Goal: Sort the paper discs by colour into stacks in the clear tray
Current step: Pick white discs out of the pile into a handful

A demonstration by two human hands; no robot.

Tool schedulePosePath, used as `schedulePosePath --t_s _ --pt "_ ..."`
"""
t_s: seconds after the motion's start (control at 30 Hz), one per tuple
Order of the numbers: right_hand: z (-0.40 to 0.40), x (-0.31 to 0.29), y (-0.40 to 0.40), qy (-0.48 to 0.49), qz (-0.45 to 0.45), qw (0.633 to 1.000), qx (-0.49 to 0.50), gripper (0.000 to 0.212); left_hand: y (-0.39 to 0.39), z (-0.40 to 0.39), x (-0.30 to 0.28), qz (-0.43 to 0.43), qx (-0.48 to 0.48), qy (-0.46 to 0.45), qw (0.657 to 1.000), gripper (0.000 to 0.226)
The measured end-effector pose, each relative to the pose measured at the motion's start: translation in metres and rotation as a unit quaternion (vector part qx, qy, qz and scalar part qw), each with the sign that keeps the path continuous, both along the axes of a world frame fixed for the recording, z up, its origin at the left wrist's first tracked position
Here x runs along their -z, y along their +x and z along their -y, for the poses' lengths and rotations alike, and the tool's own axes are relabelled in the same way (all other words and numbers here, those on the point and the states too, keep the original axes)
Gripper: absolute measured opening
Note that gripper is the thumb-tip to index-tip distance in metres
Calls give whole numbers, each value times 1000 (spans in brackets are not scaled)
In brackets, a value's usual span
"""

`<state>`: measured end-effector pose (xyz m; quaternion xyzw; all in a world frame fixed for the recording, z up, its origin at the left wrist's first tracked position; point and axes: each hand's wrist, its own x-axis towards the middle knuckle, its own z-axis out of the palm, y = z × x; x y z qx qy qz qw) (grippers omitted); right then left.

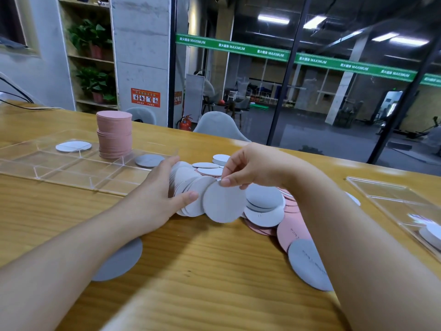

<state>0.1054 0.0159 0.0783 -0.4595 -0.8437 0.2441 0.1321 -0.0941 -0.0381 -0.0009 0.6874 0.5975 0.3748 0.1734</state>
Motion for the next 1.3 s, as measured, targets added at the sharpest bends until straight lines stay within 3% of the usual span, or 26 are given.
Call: schedulePosePath --t_s 0.37,0.5,0.6,0.73,0.87,1.07,1.13,1.2,1.27,1.3 --pt "-1 13 -13 -13 -21 1000 -9 9 0 3 -2 12 -7 -10 1000 90" --pt "-10 19 -9 60 -57 995 53 8 -3 5 -9 32 -26 -18 999 81" --pt "-19 31 -6 134 32 986 94 18 -6 4 -11 45 -38 -31 998 79" --pt "-30 53 -8 122 80 985 96 51 -8 3 -12 68 -29 -49 996 78" --pt "-35 64 -11 128 134 980 71 33 -13 2 -14 81 -40 -42 995 78" --pt "-32 65 -9 153 120 977 90 39 -13 2 -13 84 -65 -27 994 81" --pt "-32 58 -16 145 165 972 79 31 -11 2 -12 79 -63 -28 994 82" --pt "-34 51 -24 116 270 954 64 15 -10 3 -11 77 -65 -27 995 83" --pt "-37 57 -28 148 338 927 62 19 -9 3 -11 81 -67 -27 994 82" --pt "-40 62 -28 180 328 925 70 15 -9 4 -12 81 -68 -26 994 81"
